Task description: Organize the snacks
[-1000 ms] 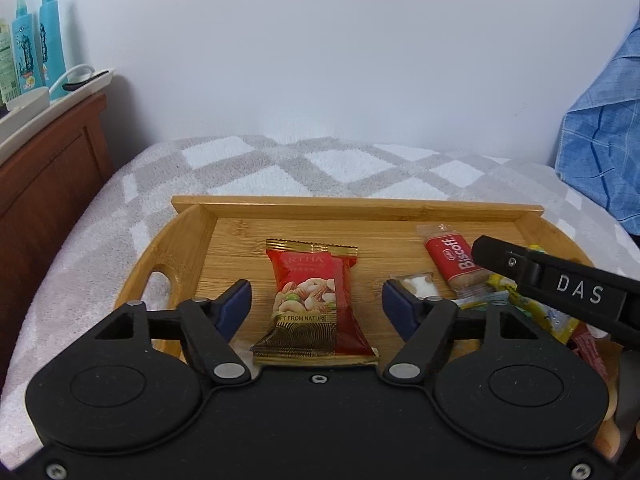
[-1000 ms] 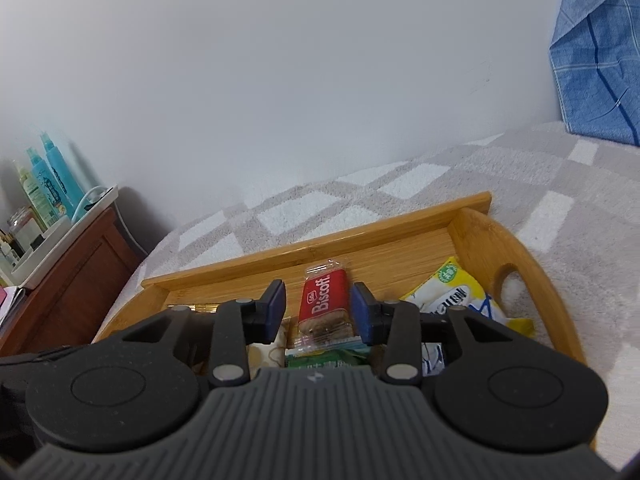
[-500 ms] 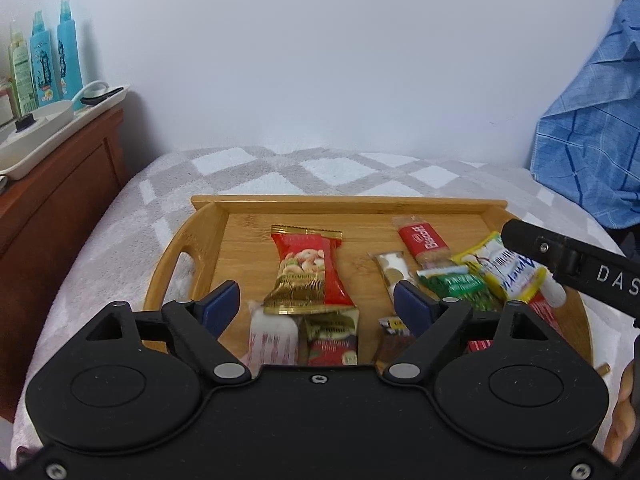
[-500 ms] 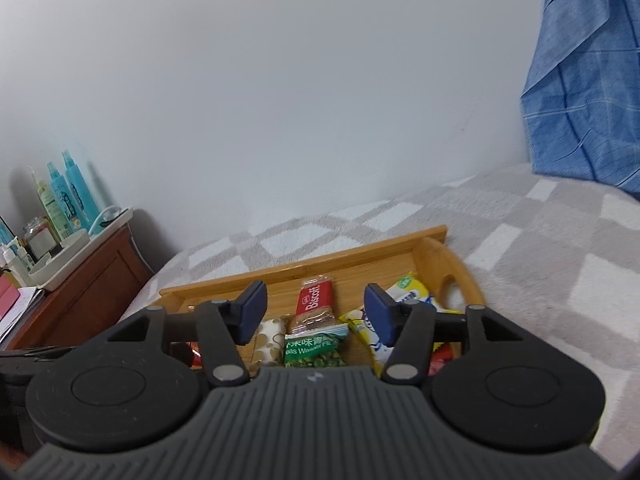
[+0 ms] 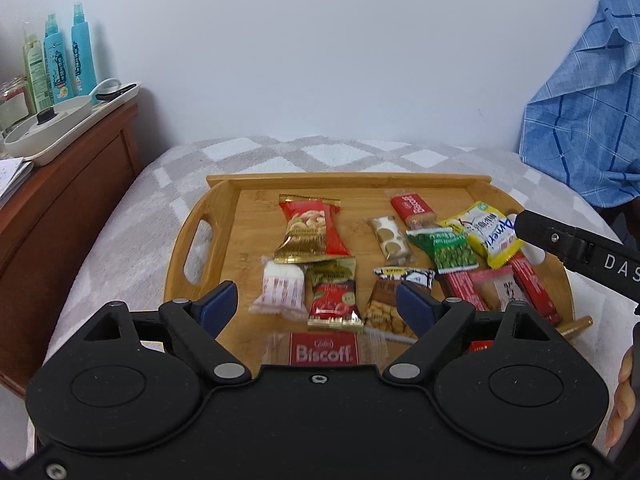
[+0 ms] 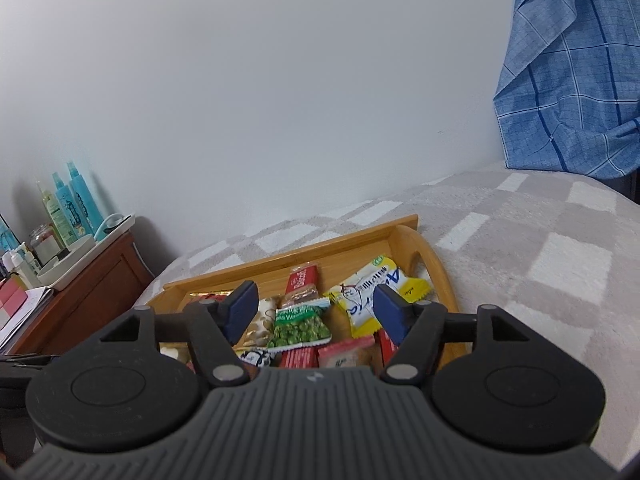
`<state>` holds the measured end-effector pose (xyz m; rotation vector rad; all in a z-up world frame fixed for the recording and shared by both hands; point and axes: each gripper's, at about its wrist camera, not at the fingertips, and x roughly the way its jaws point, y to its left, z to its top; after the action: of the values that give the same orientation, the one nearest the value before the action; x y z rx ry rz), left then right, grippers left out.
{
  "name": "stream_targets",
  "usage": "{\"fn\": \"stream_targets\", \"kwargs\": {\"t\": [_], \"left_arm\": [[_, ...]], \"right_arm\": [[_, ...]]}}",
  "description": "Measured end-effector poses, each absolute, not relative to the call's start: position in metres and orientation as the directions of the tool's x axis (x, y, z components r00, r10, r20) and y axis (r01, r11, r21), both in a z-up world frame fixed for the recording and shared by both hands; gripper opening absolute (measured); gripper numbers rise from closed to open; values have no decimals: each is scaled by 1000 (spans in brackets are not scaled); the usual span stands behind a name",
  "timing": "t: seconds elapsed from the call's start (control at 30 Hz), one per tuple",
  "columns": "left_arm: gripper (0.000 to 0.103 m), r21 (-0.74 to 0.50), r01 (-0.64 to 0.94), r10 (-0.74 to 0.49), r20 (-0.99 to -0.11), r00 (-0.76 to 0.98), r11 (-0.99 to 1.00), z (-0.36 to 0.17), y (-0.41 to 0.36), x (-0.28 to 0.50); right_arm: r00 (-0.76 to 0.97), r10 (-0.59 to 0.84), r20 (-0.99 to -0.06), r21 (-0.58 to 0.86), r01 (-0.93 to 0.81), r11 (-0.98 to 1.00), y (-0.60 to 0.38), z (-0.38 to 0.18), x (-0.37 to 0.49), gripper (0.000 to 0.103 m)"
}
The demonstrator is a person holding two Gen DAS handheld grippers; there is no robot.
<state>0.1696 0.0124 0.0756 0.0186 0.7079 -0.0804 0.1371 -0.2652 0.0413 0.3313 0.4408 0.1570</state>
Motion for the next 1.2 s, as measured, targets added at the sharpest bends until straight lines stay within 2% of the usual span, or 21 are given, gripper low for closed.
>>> {"fn": "stream_targets", "kwargs": {"t": [0.57,0.8,1.1,1.2], "left_arm": [[89,-7,85,-69,-644,762,996,74,11,122],[90,-44,74,-85,-647,757,996,69,16,100],[91,-29,61,-65,-640,765,998,57,19,72],[92,-11,60,-54,-639,767,998,53,19,64]], "right_arm": [[914,163,-371,240,-76,968,-260,32,84,84],[920,132,-370,174,-71,982,-251,25,58,87],[918,133,-374,151,-81,985,-243,14,23,90],[920,114,-374,94,-84,992,-231,10,12,90]]}}
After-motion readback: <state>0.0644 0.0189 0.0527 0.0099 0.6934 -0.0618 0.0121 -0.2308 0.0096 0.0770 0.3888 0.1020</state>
